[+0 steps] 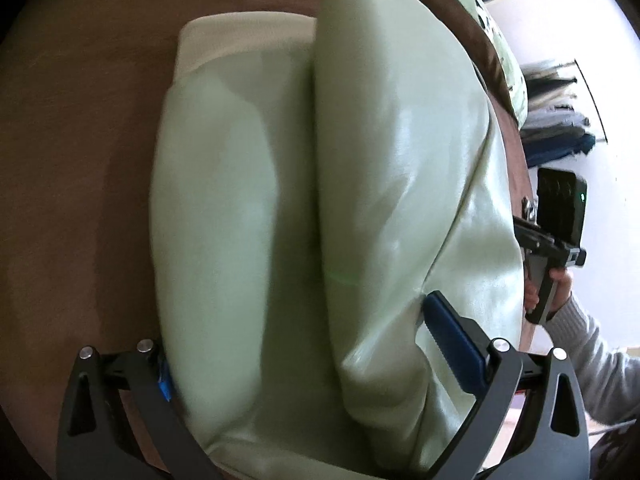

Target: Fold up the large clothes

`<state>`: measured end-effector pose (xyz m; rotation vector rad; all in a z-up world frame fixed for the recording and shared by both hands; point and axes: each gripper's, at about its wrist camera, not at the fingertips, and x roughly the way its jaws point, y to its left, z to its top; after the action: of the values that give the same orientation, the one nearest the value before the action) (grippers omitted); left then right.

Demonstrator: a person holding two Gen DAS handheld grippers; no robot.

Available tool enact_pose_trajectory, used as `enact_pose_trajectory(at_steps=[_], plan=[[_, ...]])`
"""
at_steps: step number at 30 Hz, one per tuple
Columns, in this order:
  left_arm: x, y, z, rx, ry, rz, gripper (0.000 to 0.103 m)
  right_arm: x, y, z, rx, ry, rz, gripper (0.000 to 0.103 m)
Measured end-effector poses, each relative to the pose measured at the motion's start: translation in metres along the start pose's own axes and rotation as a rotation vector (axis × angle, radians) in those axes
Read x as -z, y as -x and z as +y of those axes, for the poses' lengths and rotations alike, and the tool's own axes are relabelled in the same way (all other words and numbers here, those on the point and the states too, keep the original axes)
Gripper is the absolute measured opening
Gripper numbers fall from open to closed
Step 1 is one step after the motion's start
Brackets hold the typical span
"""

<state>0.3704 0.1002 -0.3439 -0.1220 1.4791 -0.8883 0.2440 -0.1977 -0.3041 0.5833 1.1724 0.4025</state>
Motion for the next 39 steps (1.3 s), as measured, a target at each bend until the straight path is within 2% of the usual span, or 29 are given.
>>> enact_pose_trajectory(at_steps=[5, 6, 8, 11, 13, 20, 21, 24, 28, 31, 33, 37, 39], plan=[[-0.003, -0.003, -0.005, 0.061, -0.046, 0.058, 0.097, -0.004, -0.004, -0.004, -0.058, -0.022, -0.003, 0.098], [0.005, 0.000, -0.001, 0.071, -0.053, 0.066, 0.097, -0.005, -0.006, -0.003, -0.066, -0.021, -0.004, 0.098], [0.003, -0.004, -0.008, 0.060, -0.076, 0.076, 0.097, -0.004, -0.006, -0.001, -0.078, -0.014, -0.008, 0.098], [0.006, -0.004, -0.009, 0.117, -0.066, 0.079, 0.097, -0.006, -0.013, 0.009, -0.108, 0.020, 0.019, 0.098], [0.008, -0.006, -0.014, 0.093, -0.092, 0.081, 0.097, -0.006, -0.017, 0.010, -0.112, 0.032, 0.033, 0.098], [0.011, -0.008, -0.020, 0.102, -0.090, 0.063, 0.097, -0.012, -0.028, 0.014, -0.121, 0.031, 0.034, 0.097], [0.011, -0.009, -0.021, 0.100, -0.090, 0.062, 0.097, -0.011, -0.027, 0.014, -0.118, 0.034, 0.034, 0.096], [0.008, -0.016, -0.034, 0.085, -0.097, 0.059, 0.097, -0.014, -0.029, 0.020, -0.076, 0.054, 0.047, 0.083], [0.004, -0.020, -0.043, -0.005, -0.127, 0.039, 0.094, -0.016, -0.028, 0.028, 0.016, 0.082, 0.062, 0.066], [0.005, -0.019, -0.046, -0.089, -0.094, 0.020, 0.083, -0.016, -0.028, 0.040, 0.105, 0.116, 0.066, 0.057], [0.005, -0.020, -0.050, -0.126, -0.063, 0.001, 0.072, -0.017, -0.031, 0.049, 0.164, 0.132, 0.068, 0.055], [0.010, -0.022, -0.071, -0.254, -0.070, -0.053, 0.061, -0.015, -0.034, 0.066, 0.281, 0.153, 0.044, 0.051], [0.013, -0.024, -0.079, -0.308, -0.058, -0.083, 0.057, -0.014, -0.034, 0.070, 0.307, 0.155, 0.036, 0.050]])
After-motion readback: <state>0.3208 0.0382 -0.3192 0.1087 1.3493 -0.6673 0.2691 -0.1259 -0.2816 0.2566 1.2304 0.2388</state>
